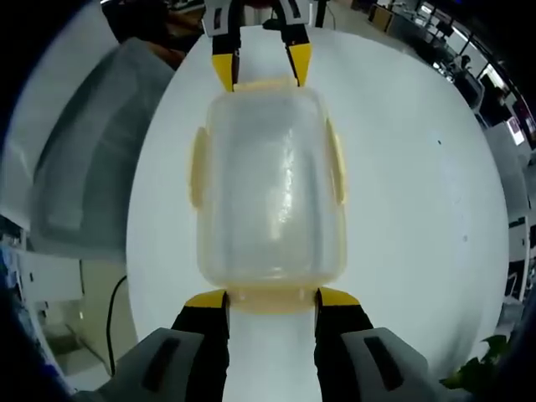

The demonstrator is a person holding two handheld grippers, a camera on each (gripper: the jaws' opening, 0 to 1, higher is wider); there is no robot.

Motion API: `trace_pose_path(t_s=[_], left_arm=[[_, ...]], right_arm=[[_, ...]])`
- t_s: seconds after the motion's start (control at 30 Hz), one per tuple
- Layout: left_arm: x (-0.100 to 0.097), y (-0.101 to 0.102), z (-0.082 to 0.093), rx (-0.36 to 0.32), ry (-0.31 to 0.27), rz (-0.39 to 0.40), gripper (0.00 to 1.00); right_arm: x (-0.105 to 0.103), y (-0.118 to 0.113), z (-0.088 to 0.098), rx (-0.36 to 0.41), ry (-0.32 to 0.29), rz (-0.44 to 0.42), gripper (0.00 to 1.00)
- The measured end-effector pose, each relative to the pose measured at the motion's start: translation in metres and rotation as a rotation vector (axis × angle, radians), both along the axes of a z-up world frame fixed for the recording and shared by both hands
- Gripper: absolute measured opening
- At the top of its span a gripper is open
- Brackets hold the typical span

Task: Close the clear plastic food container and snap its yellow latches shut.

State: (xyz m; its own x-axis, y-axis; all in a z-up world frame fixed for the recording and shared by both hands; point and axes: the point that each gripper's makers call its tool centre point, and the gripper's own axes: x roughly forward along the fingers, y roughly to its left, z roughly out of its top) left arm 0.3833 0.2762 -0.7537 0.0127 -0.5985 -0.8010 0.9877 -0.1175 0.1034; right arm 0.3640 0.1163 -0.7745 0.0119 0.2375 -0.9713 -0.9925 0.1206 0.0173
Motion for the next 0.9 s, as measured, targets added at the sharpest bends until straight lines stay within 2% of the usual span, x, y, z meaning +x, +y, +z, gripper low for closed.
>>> trace_pose_path(t_s=[0.3, 0.9], left_arm=[[0.000, -0.004, -0.008, 0.004, 0.018, 0.000, 0.38], [0.002, -0.002, -0.019, 0.012, 0.033, 0.003, 0.38]], right_arm=[[0.000, -0.004, -0.008, -0.003, 0.014, -0.002, 0.38], [0.001, -0.002, -0.008, 0.005, 0.023, -0.016, 0.38]])
